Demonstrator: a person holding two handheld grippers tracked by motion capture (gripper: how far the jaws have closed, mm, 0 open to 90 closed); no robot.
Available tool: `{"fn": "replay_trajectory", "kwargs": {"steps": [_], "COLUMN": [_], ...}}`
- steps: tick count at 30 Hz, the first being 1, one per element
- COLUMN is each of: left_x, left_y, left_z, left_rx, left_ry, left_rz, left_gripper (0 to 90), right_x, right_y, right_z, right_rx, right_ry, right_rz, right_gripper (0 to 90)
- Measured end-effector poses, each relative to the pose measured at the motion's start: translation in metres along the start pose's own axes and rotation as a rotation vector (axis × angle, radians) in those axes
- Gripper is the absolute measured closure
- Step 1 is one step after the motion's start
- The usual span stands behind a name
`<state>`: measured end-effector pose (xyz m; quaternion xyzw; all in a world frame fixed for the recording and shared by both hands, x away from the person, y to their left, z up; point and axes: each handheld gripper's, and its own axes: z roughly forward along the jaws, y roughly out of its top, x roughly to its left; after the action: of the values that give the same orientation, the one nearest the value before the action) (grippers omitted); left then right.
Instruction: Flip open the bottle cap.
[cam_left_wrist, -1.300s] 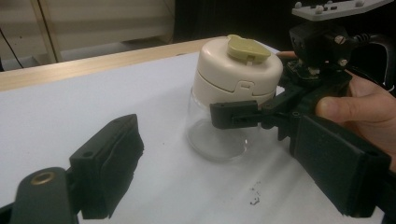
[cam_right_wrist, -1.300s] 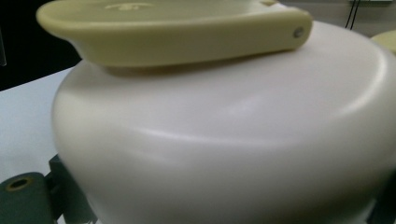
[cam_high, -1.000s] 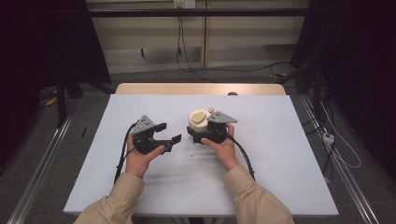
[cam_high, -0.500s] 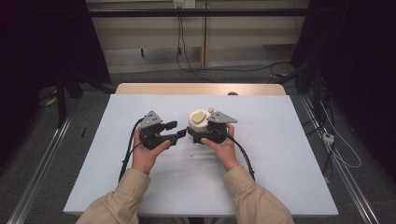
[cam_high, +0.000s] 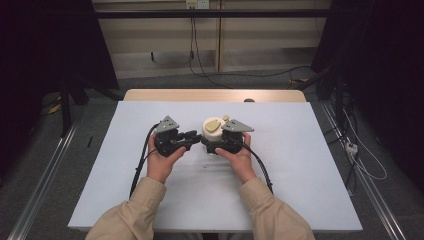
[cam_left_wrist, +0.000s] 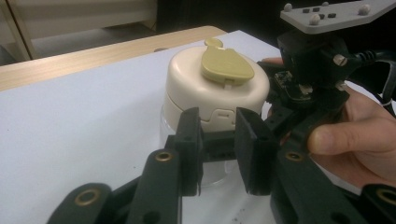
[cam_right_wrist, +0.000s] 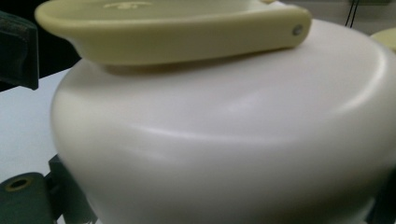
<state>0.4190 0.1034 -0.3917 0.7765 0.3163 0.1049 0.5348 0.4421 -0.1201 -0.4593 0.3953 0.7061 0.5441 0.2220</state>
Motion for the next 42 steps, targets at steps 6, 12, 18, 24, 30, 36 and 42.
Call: {"fn": "replay_trajectory", "kwargs": {"steps": [6,12,18,24,30,36,42], "left_x": [-0.001,-0.002,-0.003,-0.004,-0.005,-0.006,-0.007], "left_y": [0.003,0.005,0.009,0.011,0.013,0.017,0.02], "left_z": [0.004,0.01,0.015,0.018,0.02,0.02,0.021], "left_rx": [0.013,0.029,0.04,0.053,0.055,0.058,0.059], "left_ry": [0.007,0.0,-0.002,0.0,0.002,0.006,0.001], "left_rz": [-0.006,-0.01,-0.012,-0.007,-0.01,0.001,-0.001], "left_gripper": [80.7,87.2,90.0,90.0,90.0,90.0,90.0], "right_x": [0.0,0.0,0.0,0.0,0.0,0.0,0.0], "right_y": [0.0,0.0,0.0,0.0,0.0,0.0,0.0], "right_z": [0.0,0.0,0.0,0.0,0.0,0.0,0.0], "right_rx": [0.001,0.001,0.002,0.002,0.002,0.002,0.001], "right_ry": [-0.001,0.0,0.001,0.001,0.0,0.0,0.0], "right_rz": [-0.002,0.001,0.001,0.001,0.002,0.002,0.003], "right_gripper": [6.1,6.1,6.1,6.1,6.1,6.1,6.1]}}
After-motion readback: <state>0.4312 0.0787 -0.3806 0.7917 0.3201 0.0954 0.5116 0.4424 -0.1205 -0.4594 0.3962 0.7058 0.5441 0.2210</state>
